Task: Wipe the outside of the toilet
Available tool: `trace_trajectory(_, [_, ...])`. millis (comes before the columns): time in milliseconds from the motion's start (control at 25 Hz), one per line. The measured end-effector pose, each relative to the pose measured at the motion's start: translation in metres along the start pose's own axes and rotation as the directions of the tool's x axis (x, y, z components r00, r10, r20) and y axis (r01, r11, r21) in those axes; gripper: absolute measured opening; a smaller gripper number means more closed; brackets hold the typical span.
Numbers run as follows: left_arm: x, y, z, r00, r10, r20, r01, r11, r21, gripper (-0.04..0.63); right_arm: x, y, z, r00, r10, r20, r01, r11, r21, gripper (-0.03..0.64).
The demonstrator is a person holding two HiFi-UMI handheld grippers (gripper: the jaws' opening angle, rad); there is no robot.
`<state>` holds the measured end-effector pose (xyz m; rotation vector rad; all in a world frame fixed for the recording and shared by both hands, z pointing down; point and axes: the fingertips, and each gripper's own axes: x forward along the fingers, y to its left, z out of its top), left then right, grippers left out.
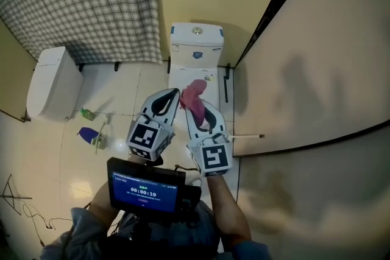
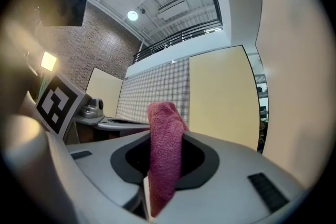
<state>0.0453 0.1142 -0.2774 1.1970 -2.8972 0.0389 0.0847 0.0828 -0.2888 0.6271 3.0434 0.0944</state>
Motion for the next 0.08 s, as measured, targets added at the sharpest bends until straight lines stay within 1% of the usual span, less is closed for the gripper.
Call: trace_trajectory(80, [0.0024,-0.0018,0.0009,1.000,-0.005,0.001,0.005,1.000,-0.003,0.011,0.0008,-0.0038,0.0007,1.000,-0.003,0.017,0.003,1.000,-0.009,0.086])
